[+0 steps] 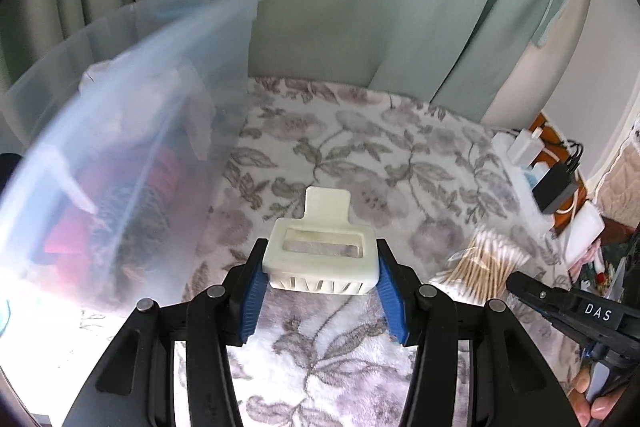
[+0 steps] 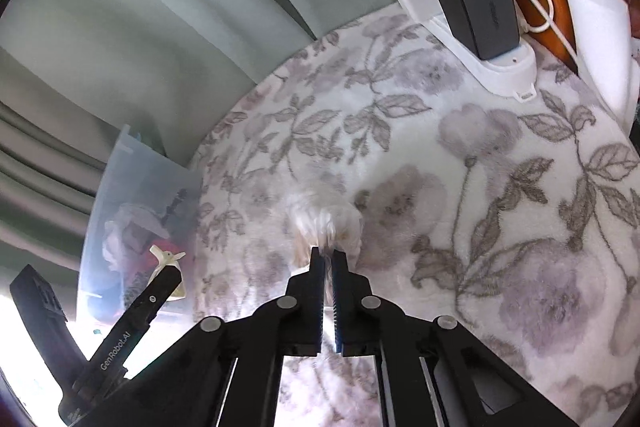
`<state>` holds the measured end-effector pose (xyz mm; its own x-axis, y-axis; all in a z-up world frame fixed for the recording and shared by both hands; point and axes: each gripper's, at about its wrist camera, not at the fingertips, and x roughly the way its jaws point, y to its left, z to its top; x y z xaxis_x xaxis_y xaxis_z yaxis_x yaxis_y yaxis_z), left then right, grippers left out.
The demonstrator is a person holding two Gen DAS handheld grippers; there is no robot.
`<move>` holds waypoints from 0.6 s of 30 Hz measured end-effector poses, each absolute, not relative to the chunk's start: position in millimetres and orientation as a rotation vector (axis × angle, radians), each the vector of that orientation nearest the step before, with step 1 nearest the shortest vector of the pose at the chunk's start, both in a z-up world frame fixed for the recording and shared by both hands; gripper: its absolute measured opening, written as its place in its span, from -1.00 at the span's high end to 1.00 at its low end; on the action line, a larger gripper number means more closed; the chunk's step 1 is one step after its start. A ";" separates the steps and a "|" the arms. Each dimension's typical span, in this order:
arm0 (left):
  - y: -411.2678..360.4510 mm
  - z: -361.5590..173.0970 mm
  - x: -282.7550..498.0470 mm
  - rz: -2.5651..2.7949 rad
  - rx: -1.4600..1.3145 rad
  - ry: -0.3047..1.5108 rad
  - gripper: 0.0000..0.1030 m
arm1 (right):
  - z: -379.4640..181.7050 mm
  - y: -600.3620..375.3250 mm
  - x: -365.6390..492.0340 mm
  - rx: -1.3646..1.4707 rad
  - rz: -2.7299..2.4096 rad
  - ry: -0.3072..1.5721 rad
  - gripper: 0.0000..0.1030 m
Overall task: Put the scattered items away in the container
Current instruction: 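Lift the hair clip with the left gripper while the right grasps the swab bag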
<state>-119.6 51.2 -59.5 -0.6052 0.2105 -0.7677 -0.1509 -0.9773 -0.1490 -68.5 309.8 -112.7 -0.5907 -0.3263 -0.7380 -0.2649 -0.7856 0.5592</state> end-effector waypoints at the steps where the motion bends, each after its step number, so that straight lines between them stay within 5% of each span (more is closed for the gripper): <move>1: 50.1 -55.6 -116.1 2.648 -1.269 -0.108 -0.01 | -108.8 308.7 -66.6 1.394 -2.580 -1.013 0.94; 18: 26.0 19.4 -61.7 2.716 -1.046 -0.182 -0.01 | -56.7 308.9 -26.4 1.269 -2.663 -0.970 0.97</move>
